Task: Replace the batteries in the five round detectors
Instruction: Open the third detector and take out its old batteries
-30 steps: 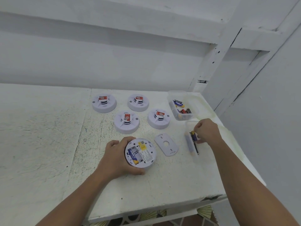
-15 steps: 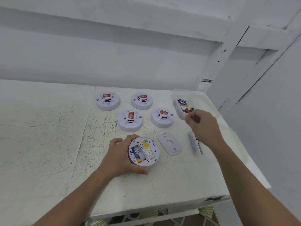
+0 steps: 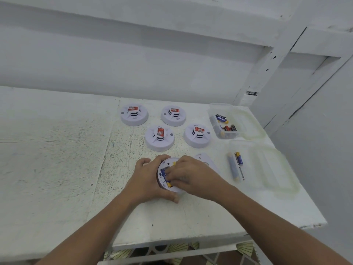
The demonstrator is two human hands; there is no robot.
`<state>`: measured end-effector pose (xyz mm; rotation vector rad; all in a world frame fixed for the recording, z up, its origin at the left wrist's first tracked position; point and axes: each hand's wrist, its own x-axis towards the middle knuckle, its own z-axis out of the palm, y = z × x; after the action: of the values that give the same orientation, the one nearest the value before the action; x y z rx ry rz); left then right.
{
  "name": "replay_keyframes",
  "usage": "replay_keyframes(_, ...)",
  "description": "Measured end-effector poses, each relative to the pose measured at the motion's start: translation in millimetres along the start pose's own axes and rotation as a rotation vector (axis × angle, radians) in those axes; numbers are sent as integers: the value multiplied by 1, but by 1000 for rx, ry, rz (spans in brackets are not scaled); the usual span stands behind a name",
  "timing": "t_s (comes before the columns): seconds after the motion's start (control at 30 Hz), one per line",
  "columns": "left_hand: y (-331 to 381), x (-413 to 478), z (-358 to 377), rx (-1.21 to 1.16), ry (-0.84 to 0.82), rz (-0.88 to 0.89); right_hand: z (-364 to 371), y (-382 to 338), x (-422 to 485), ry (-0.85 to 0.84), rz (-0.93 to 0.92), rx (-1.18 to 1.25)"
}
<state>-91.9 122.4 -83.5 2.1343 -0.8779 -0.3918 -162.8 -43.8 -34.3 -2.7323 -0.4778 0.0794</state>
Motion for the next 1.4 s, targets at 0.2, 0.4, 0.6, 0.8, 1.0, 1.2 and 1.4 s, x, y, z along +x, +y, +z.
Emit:
replay_keyframes(0.2,4,-2,-5,-34,-8,48,-9,-1,6,0,-206,-202)
replay_keyframes(0.4,4,-1,-5,-31,-14,-11,-12,1,16,-101,-381,-348)
replay_keyframes(0.6,2,2,-4,1,-26,-31,-9,6,22,-118,-432,-317)
replay_keyframes(0.8,3,2,-6,23,-27,-8,-9,8,19,-109,-393,-244)
replay_keyframes(1.0,1,1,-5,27,-25,-9,-15,7,11,-154,-327,-182)
replay_keyframes(1.2,1,-1,-5,0,-16,-12,-21,-1,5,-196,-176,-140)
replay_keyframes(1.4,2,0,-4,-4,-5,-4,-25,-11,-3,-179,46,-53)
